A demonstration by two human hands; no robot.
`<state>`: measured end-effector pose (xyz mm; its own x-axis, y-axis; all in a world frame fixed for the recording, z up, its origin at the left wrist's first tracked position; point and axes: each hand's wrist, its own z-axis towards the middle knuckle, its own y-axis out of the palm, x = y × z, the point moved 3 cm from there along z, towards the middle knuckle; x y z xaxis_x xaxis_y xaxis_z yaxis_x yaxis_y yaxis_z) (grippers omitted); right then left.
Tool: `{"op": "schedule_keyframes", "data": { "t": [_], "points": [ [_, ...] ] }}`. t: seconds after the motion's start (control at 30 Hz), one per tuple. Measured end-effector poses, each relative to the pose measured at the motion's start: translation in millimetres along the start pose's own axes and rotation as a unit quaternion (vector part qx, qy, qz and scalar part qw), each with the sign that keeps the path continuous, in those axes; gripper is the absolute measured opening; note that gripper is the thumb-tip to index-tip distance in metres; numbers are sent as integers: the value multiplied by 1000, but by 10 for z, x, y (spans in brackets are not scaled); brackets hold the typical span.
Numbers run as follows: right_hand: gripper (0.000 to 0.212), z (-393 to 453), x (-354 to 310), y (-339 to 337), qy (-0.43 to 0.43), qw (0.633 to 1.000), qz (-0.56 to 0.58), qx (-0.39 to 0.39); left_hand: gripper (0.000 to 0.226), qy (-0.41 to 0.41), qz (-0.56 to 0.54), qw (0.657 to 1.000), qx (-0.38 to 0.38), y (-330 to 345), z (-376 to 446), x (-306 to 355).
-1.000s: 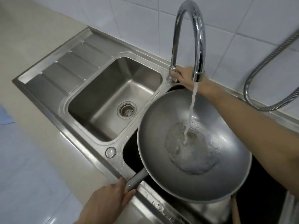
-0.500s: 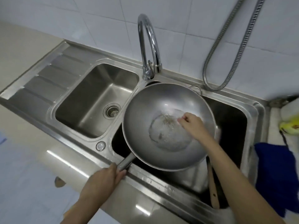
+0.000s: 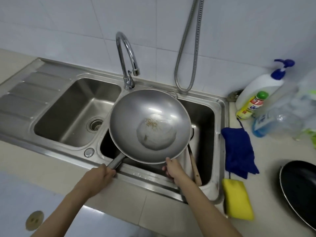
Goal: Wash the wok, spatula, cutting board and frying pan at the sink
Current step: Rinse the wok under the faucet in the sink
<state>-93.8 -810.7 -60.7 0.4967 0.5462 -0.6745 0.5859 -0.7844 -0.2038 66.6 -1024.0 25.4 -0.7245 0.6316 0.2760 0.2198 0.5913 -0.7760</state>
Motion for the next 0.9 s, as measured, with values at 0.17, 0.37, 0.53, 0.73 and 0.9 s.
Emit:
{"op": "schedule_keyframes", "data": {
  "t": [0.17, 0.37, 0.53, 0.73, 0.9],
  "points": [
    [28, 157, 38, 69, 31, 999, -24, -8, 27, -4, -60, 998, 24, 46, -85, -131],
    [20, 484, 96, 324, 42, 996, -69, -33, 34, -21, -101, 993, 64, 192, -196, -131],
    [29, 592, -28, 452, 82, 991, -82, -73, 30, -23, -103, 989, 104, 288, -229, -86],
    [35, 771, -101, 652, 130, 980, -73, -132, 31, -67, -59, 985, 147, 300, -241, -42],
    [33, 941, -74, 816, 176, 968, -34, -175, 33, -99, -20, 982, 163, 338, -252, -28]
  ]
}}
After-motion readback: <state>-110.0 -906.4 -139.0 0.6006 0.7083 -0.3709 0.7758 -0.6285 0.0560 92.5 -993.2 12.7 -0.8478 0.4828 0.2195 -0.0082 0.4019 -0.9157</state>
